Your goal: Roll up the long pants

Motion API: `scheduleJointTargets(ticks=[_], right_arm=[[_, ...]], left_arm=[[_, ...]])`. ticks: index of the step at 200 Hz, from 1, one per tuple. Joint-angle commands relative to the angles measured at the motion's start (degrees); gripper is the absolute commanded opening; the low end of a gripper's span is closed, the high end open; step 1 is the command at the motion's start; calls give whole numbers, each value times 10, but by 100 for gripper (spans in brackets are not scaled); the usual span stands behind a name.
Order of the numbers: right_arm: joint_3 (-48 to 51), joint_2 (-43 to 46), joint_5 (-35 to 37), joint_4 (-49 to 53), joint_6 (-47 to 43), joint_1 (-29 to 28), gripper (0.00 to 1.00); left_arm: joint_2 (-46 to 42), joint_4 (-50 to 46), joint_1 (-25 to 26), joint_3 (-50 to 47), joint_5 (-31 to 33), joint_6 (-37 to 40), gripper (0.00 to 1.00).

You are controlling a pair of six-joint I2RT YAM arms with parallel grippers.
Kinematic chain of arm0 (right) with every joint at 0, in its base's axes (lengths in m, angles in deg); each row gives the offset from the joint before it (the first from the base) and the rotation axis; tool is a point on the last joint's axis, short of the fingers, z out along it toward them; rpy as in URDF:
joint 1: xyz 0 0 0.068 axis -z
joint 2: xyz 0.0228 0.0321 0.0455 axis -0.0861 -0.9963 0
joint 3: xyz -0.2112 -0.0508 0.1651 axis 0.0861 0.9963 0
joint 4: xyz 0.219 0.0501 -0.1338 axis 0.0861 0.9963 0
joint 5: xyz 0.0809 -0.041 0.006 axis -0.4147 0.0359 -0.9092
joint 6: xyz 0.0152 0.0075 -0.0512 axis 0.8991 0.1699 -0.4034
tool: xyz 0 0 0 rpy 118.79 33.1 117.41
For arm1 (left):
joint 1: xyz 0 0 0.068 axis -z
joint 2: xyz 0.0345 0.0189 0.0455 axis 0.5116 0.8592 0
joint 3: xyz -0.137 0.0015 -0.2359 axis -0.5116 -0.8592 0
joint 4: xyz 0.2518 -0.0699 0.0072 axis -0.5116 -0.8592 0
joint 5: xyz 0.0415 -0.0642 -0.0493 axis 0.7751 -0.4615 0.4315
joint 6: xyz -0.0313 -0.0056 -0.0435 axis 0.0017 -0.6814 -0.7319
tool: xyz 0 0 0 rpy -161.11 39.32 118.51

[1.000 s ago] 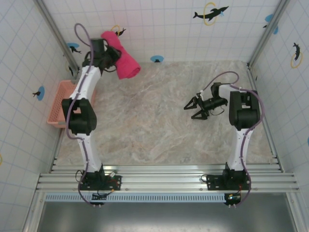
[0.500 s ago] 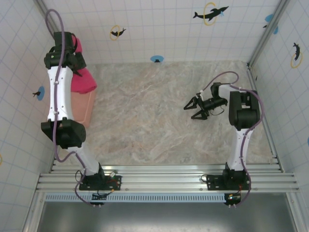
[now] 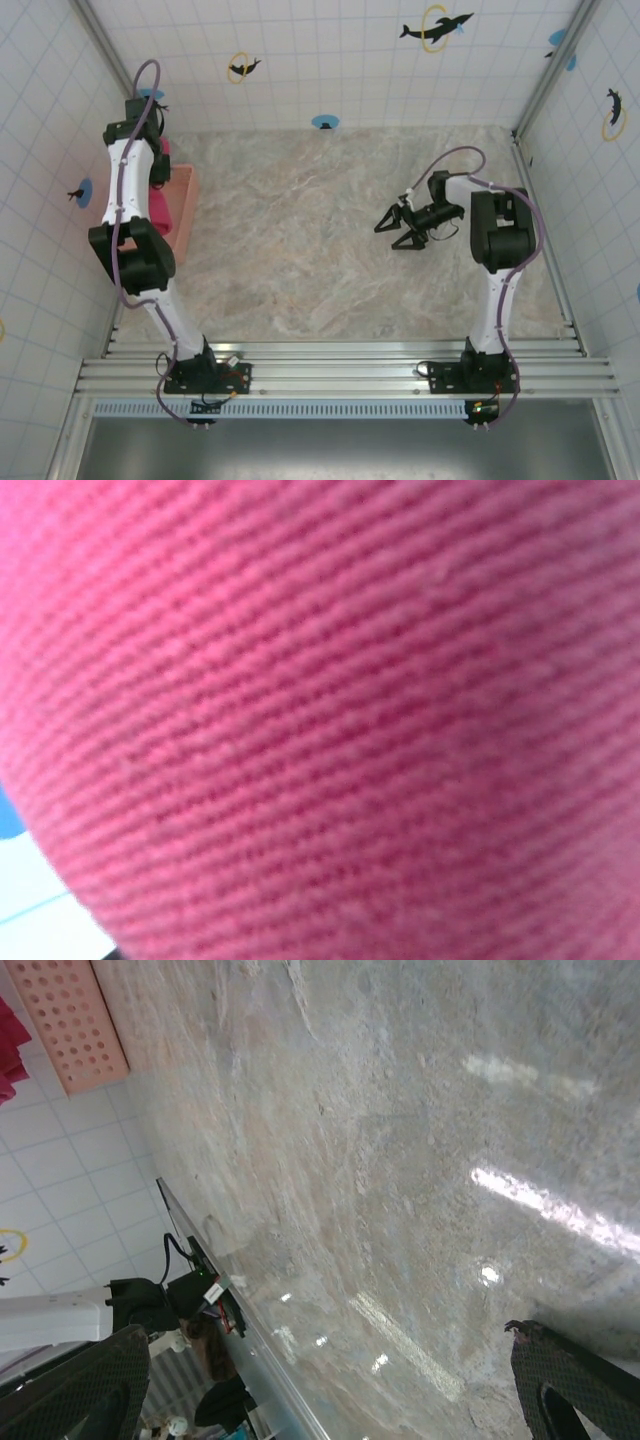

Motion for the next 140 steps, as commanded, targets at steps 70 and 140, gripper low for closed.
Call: scheduleJointTargets(ticks=[70, 140], right_arm=[[-95, -2, 70, 105, -32, -29, 96], [-131, -27, 77, 107, -32, -49, 96]], left_arm=[[161, 33, -20, 19, 44, 51, 50], [163, -95, -40, 107, 206, 32, 98]])
